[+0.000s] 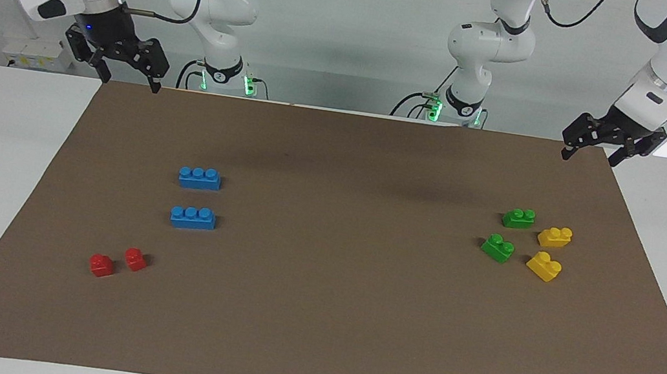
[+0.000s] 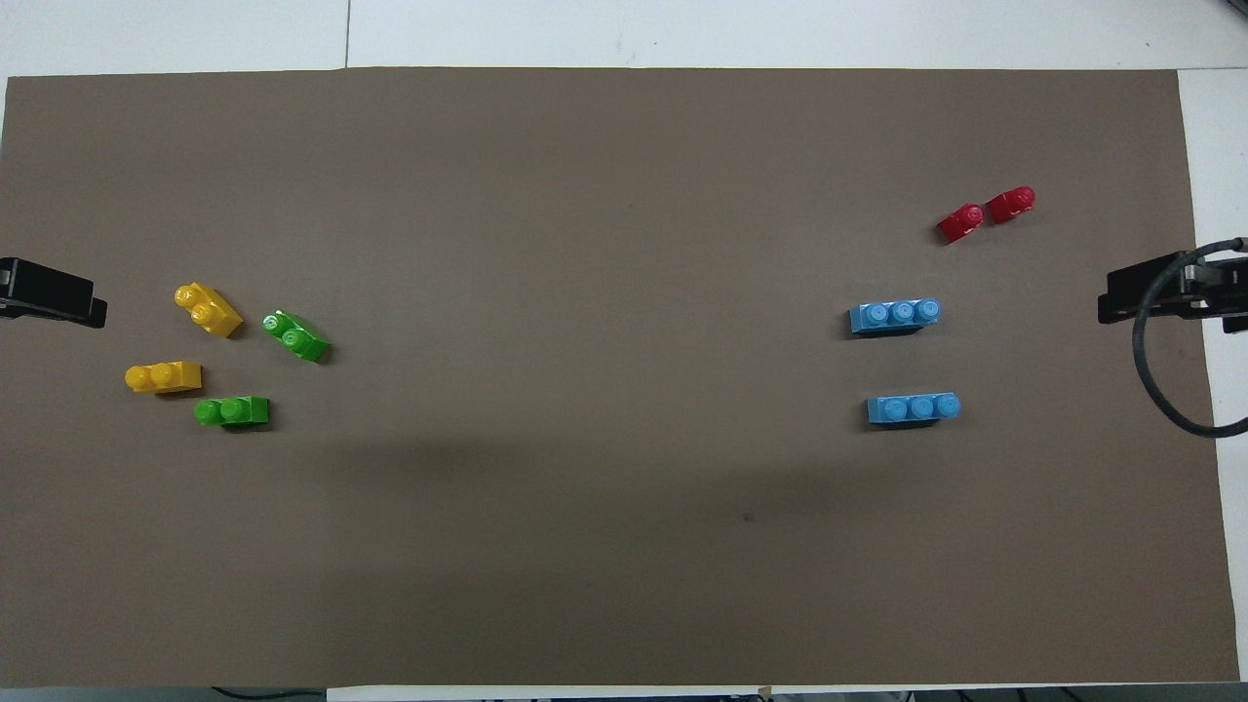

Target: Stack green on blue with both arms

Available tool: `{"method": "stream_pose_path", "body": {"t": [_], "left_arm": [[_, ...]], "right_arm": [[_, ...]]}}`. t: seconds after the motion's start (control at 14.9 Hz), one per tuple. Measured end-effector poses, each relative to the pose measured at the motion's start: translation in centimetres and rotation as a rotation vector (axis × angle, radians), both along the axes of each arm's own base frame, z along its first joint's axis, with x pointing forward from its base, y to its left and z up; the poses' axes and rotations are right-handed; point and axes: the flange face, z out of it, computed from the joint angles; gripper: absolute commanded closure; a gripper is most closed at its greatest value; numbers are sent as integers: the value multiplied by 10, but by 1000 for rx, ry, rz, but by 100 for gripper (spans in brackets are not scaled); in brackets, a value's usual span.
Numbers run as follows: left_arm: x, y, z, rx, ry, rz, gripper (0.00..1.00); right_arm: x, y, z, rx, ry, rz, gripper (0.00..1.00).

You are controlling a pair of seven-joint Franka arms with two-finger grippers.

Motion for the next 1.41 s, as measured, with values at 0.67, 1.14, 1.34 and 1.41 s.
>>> {"method": "stream_pose_path", "body": {"t": [0.67,1.14,1.34,1.41], "left_arm": [[0,0,0,0,-2,1,0],[0,2,0,0,-4,6,0],[0,2,0,0,-4,6,0],[0,2,0,0,-4,6,0]], "right_arm": [[0,0,0,0,-2,-3,0],[0,3,-1,19,1,-167,0],[0,6,-4,39,11,-291,0],[0,7,-7,50,21,-347,0]]}}
